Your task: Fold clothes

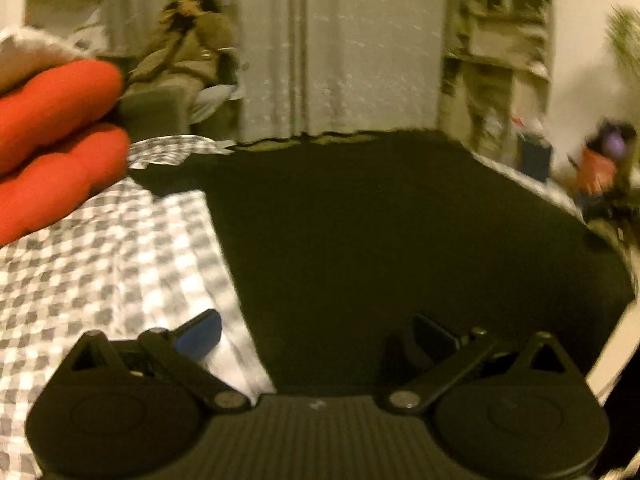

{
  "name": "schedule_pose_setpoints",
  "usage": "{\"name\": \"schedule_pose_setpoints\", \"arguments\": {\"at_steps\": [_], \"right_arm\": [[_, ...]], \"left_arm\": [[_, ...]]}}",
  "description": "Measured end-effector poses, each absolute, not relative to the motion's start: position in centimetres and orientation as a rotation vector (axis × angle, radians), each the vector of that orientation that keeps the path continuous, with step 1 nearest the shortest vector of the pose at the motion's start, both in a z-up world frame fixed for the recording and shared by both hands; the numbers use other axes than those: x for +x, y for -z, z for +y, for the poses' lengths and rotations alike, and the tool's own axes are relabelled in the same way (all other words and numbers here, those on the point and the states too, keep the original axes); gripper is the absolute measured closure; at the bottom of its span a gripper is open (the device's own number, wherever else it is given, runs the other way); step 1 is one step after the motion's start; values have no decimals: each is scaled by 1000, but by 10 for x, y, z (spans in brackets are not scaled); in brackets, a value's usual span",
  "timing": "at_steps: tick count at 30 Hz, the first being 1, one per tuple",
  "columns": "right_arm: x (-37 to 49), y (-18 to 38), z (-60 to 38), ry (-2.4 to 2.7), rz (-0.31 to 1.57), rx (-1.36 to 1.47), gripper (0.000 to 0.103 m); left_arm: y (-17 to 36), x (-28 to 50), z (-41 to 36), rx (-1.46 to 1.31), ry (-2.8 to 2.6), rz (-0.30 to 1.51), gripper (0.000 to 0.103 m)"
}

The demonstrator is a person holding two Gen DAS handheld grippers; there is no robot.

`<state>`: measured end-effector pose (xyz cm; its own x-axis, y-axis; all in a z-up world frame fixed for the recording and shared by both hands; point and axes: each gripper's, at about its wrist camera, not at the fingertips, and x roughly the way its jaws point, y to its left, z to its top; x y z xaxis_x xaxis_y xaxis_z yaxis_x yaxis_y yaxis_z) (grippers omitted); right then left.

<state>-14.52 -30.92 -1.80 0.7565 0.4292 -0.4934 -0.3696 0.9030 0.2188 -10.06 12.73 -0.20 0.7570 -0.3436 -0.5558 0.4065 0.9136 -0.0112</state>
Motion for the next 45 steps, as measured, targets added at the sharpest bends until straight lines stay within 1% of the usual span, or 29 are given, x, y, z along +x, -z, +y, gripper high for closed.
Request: {"name": "schedule_pose_setpoints", "arguments": {"at_steps": [6,14,21,24,30,31,33,34,36,39,41,43,45], "right_arm": [[-111,2,-327,-401,625,299,0],[-56,-16,-333,-387,762,391,0],[-8,-22,-341,-377,758,449,0],[12,-16,-344,-349,758,463,0],[48,0,-362,-252,707,540,0],[55,4,-367,-239,697,567,2],[67,9,-376,-214,678,605,12],[74,13,-379,-204,672,626,15],[86,19,-385,-190,663,657,25],[101,24,-389,-173,653,672,33],[108,25,-390,-161,637,664,37],[114,27,-391,-155,628,673,43],[119,27,-392,-149,620,682,57]], "left_arm": [[-34,-64,111,-20,402,583,0],[-59,-4,44,-53,444,669,0],[-55,42,-7,-69,489,700,0],[-47,66,-24,-97,467,727,0],[-27,108,-51,-88,417,683,1],[-24,116,-54,-87,414,677,1],[-16,131,-63,-106,415,661,1],[-12,138,-67,-120,417,656,2],[-4,154,-73,-158,420,654,5],[7,174,-81,-228,412,652,13],[15,185,-80,-311,410,661,21],[23,194,-79,-405,416,669,24],[30,195,-76,-474,425,638,24]]}}
